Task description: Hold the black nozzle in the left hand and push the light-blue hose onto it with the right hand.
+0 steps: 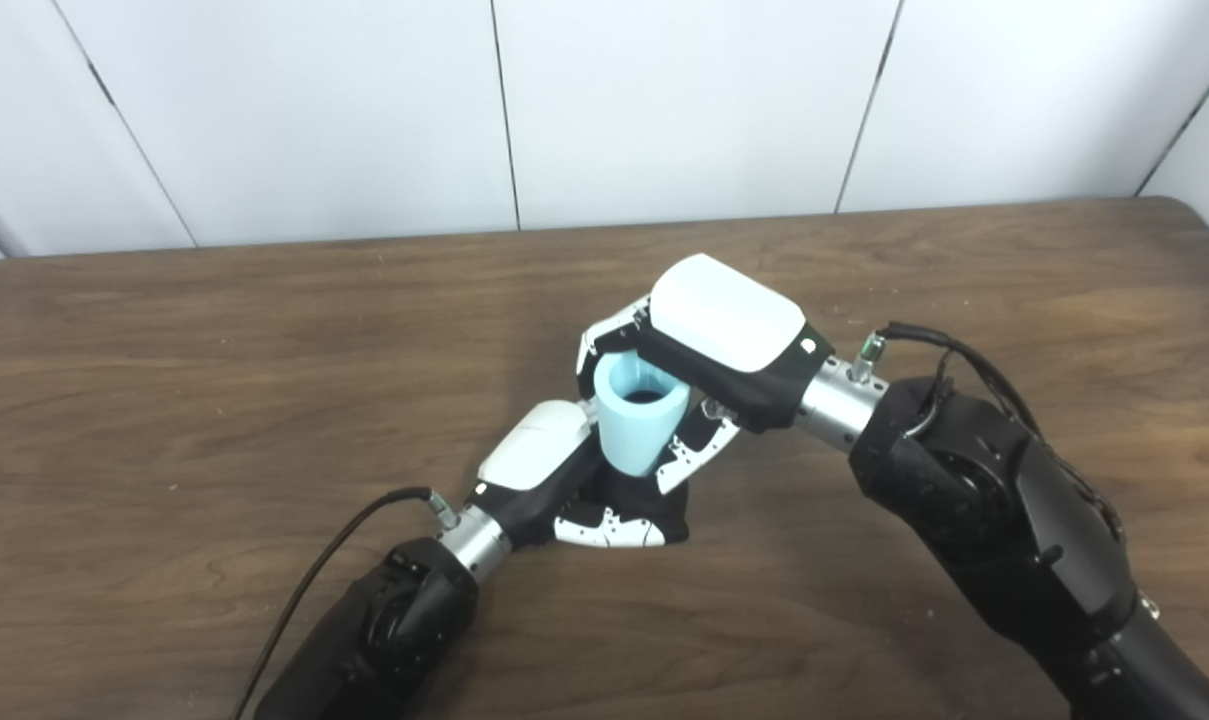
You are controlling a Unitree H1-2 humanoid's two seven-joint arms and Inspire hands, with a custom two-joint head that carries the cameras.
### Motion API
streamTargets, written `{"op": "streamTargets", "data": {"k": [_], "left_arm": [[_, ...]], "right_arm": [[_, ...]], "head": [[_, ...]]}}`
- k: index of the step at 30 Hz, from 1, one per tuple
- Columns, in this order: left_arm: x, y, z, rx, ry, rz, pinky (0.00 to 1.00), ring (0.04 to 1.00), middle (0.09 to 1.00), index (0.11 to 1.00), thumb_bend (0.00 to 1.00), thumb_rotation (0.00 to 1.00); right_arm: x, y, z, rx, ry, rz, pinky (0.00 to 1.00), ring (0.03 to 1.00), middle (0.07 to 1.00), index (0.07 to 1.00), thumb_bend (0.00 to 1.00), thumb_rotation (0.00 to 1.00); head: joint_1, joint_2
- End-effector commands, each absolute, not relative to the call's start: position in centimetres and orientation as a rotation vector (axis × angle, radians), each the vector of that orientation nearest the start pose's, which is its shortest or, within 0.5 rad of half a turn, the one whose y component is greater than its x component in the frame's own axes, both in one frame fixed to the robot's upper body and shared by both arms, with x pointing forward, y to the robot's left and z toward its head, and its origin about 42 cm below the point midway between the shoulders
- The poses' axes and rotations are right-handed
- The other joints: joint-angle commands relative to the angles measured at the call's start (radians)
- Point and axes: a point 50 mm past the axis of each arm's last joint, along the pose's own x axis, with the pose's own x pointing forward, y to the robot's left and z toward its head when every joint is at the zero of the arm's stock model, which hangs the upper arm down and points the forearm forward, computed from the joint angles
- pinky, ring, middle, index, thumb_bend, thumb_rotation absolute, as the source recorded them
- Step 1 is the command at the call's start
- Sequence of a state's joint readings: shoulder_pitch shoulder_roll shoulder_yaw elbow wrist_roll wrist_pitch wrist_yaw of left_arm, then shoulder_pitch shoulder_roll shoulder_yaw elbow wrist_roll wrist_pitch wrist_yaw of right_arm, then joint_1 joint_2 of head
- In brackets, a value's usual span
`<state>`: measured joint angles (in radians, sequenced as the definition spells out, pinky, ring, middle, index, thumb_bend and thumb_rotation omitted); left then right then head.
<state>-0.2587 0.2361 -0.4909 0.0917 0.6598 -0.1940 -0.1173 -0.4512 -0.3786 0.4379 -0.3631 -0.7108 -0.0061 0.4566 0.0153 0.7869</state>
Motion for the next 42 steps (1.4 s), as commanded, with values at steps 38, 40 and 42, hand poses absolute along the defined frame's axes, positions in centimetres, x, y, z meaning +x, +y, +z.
{"op": "streamTargets", "data": {"k": [38,40,42], "left_arm": [[31.3,13.3,10.5,0.984,-0.327,-0.744,0.92,0.937,0.847,0.532,0.49,0.65],[31.3,13.4,10.5,0.986,-0.326,-0.744,0.92,0.937,0.847,0.535,0.49,0.65],[31.3,13.5,10.5,0.988,-0.327,-0.745,0.93,0.938,0.848,0.536,0.49,0.65]], "right_arm": [[32.8,-19.6,23.2,-1.335,-0.264,1.003,0.22,0.284,0.424,0.530,0.52,0.00],[32.4,-19.7,23.1,-1.305,-0.314,0.952,0.22,0.289,0.418,0.529,0.52,0.00],[32.0,-19.7,22.8,-1.286,-0.351,0.914,0.26,0.340,0.435,0.525,0.52,0.00]], "head": [[0.006,0.001],[0.005,0.000],[0.005,0.000]]}}
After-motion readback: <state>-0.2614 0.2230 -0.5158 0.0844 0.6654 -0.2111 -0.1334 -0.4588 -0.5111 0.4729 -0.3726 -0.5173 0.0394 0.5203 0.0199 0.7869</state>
